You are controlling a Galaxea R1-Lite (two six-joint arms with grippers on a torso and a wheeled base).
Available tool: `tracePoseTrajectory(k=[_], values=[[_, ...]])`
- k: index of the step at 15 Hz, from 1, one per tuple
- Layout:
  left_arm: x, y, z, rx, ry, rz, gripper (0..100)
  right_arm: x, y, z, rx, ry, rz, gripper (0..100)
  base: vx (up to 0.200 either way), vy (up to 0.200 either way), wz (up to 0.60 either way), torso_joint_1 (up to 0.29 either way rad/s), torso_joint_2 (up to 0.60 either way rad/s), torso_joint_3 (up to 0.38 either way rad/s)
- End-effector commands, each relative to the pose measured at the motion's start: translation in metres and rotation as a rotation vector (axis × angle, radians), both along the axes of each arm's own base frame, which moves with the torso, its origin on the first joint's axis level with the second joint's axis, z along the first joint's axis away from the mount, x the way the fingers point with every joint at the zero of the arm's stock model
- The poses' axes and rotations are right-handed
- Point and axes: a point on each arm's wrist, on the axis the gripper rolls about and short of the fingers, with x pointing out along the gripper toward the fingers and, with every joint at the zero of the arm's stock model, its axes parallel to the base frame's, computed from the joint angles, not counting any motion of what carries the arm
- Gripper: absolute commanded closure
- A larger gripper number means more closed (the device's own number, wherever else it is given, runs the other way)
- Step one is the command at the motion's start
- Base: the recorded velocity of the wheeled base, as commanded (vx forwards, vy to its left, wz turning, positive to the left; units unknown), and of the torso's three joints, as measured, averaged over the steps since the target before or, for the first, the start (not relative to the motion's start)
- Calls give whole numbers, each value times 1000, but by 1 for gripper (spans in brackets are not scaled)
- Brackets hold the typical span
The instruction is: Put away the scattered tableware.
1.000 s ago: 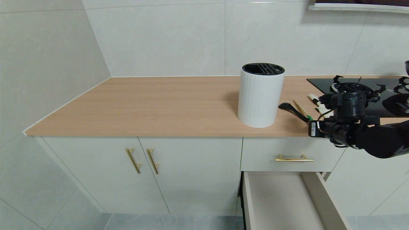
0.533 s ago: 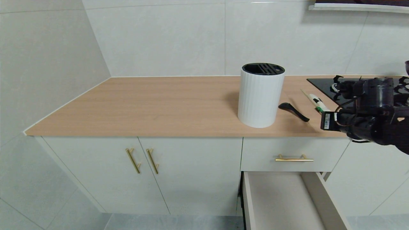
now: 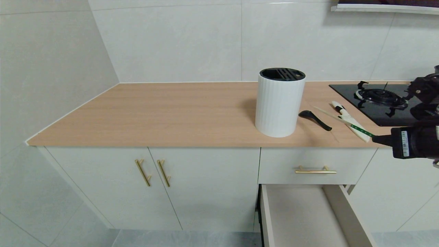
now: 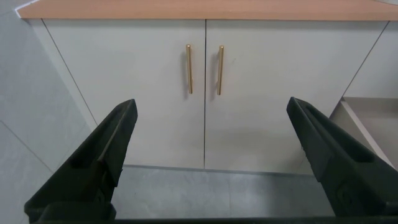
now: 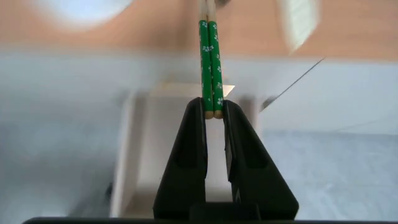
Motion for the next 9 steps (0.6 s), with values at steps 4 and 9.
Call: tracePoseTrajectory(k=[4,9], values=[[0,0,0,0,-1,0,0,-43,-5,14,-33,-36,86,100,0,0,0,0,0,0],[0,0,0,0,-1,0,0,-47,2,4,-73,14,154,100,0,0,0,0,0,0]])
